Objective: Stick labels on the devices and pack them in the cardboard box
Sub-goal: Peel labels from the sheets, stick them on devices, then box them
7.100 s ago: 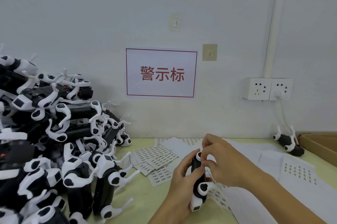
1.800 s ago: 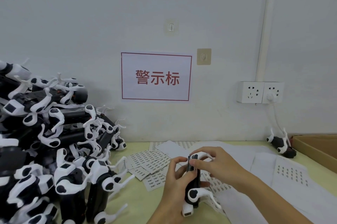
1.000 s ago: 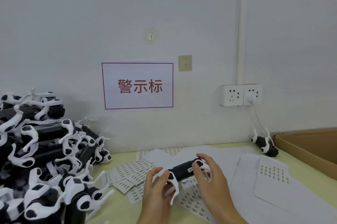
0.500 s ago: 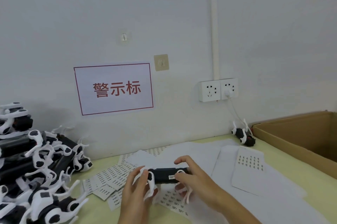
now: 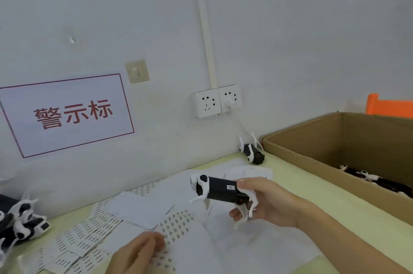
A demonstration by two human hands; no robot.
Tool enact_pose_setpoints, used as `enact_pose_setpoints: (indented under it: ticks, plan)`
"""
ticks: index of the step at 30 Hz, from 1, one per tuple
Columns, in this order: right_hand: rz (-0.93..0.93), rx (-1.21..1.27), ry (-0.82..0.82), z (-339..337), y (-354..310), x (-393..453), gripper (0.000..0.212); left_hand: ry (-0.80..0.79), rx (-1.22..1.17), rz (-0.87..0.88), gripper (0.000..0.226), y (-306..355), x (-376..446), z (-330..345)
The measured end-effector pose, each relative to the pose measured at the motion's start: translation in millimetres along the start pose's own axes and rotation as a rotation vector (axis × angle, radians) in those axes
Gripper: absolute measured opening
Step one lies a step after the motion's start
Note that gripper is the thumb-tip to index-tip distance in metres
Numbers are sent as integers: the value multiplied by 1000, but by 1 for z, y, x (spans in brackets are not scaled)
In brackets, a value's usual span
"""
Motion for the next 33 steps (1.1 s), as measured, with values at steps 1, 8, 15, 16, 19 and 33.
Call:
enact_pose_setpoints:
  ticks: [1, 8, 15, 16, 19, 33]
  plan:
    - [4, 12, 30, -15, -5, -5, 42, 140, -48, 128, 43, 0, 0, -5]
    - [-156, 320, 192, -95, -44, -36, 28, 819, 463, -327, 54, -8, 102, -6]
    - [-323, 477, 250, -148, -88, -52, 30, -180, 982, 398, 20, 46, 14, 180]
    - [-350, 494, 279, -161, -95, -55, 35, -210, 968, 517, 20, 55, 9, 205]
    - [-418, 447, 404, -211, -119, -67, 41, -252, 1056, 551, 28, 47, 1, 283]
    - [3, -186, 918, -436, -85, -101, 57, -265, 1158, 433, 45, 14, 18, 389]
Point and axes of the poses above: each hand's wrist, its own x-axis towards the middle knuckle, its own z-axis out of the palm, y = z × x, the point moved 7 cm from there along x, towards the middle knuckle, and after that the axes turned 13 degrees about -z, right-handed, at the moved point
